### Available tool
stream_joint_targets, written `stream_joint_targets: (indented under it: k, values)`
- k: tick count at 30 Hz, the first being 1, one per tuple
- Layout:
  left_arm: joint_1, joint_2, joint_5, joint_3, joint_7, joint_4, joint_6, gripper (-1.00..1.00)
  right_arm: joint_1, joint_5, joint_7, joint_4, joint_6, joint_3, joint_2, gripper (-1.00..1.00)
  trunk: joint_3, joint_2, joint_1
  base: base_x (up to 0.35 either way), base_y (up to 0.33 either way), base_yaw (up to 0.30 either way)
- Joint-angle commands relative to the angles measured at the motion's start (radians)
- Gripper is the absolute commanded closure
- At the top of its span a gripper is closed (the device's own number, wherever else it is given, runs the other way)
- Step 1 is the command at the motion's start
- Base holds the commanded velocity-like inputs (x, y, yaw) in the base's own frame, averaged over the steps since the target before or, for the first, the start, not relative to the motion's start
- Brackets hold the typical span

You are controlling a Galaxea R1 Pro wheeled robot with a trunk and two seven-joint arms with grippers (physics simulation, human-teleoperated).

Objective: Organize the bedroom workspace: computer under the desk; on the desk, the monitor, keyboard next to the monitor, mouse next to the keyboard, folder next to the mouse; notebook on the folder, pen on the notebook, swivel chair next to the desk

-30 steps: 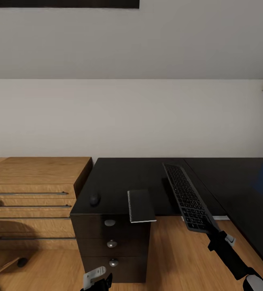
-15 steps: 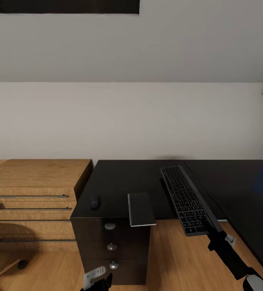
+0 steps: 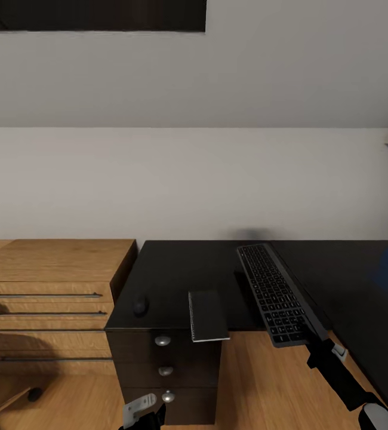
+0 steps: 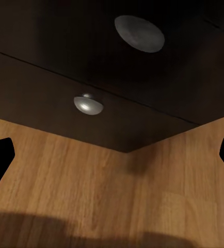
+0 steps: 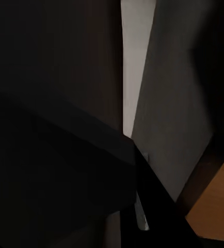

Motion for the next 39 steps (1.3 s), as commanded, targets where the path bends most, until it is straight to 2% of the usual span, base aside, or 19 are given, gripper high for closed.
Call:
stream_joint_targets:
  k: [1,7,16,24,26,30,39]
  values:
    - [0.0,0.001,0.008,-0.003,0.007,-0.002,0.003,-1.0,-0.001,-0.005,-0.002,-0.003,0.007,-0.001,0.0,1.0,0.002,0.007,-0.004,0.0,0.0,0.0]
    - [0.0,0.001,0.006,-0.003,0.007,-0.002,0.003,-1.0,-0.001,-0.004,-0.014,-0.008,0.007,-0.002,-0.002,1.0,0.021,0.049,-0.027,0.0,0.0,0.0]
    - [0.0,0.003,0.005,-0.001,0.007,-0.002,0.003,-1.0,-0.001,-0.003,-0.05,-0.018,0.007,-0.003,-0.004,1.0,0.021,0.049,-0.027,0.0,0.0,0.0]
    - [0.0,0.005,0.006,0.002,0.006,0.047,-0.021,-1.0,-0.001,-0.003,-0.094,-0.049,0.008,-0.002,-0.044,1.0,0.021,0.049,-0.027,-0.024,0.0,0.0]
    - [0.0,0.006,0.007,0.002,0.006,0.073,-0.059,-1.0,-0.001,-0.003,-0.112,-0.05,0.007,-0.003,-0.049,1.0,0.021,0.049,-0.027,-0.166,0.0,0.0]
    - [0.0,0.006,0.006,0.002,0.006,0.111,-0.092,-1.0,-0.001,-0.003,-0.126,-0.051,0.006,-0.004,-0.052,1.0,0.021,0.049,-0.027,-0.26,0.0,0.0]
    - [0.0,0.006,0.004,0.002,0.005,0.126,-0.103,-1.0,-0.001,-0.005,-0.126,-0.056,0.003,-0.004,-0.058,1.0,0.021,0.049,-0.027,-0.319,0.0,0.0]
